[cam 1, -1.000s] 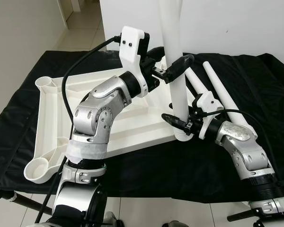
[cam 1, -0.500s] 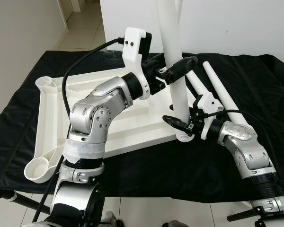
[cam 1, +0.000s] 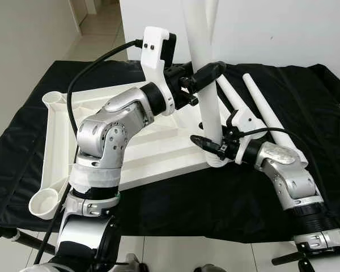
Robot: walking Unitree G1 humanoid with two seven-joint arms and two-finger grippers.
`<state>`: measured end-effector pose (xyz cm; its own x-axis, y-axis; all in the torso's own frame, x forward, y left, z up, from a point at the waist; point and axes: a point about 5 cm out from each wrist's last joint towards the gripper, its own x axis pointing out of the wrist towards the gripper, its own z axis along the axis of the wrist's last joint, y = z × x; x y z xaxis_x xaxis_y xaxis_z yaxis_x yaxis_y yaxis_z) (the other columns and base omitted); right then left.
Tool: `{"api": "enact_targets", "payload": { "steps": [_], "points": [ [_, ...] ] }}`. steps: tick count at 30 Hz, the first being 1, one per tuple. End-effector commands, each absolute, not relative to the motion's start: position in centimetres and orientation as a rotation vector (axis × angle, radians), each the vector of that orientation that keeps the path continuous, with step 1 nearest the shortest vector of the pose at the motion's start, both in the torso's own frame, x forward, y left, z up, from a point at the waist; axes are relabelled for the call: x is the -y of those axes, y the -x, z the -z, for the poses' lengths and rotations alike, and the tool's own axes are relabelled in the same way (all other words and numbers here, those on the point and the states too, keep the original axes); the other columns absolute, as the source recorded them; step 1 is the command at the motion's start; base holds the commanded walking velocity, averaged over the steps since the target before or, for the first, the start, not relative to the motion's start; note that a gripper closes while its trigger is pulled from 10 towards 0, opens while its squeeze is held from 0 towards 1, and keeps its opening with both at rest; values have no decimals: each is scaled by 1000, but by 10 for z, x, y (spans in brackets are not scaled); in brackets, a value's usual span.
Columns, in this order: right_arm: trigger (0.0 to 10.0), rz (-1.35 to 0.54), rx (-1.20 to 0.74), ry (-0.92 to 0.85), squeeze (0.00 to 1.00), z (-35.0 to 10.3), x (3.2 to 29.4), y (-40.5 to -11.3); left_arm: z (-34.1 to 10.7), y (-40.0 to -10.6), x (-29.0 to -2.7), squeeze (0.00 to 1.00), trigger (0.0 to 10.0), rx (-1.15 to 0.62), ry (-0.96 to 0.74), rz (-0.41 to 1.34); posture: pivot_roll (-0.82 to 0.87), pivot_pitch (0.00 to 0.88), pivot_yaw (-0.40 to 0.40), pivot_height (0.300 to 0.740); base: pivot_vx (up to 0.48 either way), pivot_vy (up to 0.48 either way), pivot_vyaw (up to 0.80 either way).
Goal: Building children table
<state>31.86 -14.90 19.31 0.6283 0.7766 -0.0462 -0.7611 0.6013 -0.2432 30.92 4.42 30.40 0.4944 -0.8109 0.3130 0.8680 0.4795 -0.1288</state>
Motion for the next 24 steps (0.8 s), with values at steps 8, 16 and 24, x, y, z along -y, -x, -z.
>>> {"api": "enact_targets", "payload": {
  "steps": [8,16,24],
  "points": [
    [10000,-682,150,203,1000,-208,146,-338,-316,-323,-39,0,10000,233,168,858,-97,25,33,740,0,0,0],
    [10000,-511,175,224,0,-210,115,-352,-337,-332,-30,0,10000,297,85,717,-99,25,27,740,0,0,0],
    [10000,-315,180,208,0,-205,95,-362,-351,-336,-22,0,10000,311,156,641,-93,29,24,740,0,0,0]
  ]
}}
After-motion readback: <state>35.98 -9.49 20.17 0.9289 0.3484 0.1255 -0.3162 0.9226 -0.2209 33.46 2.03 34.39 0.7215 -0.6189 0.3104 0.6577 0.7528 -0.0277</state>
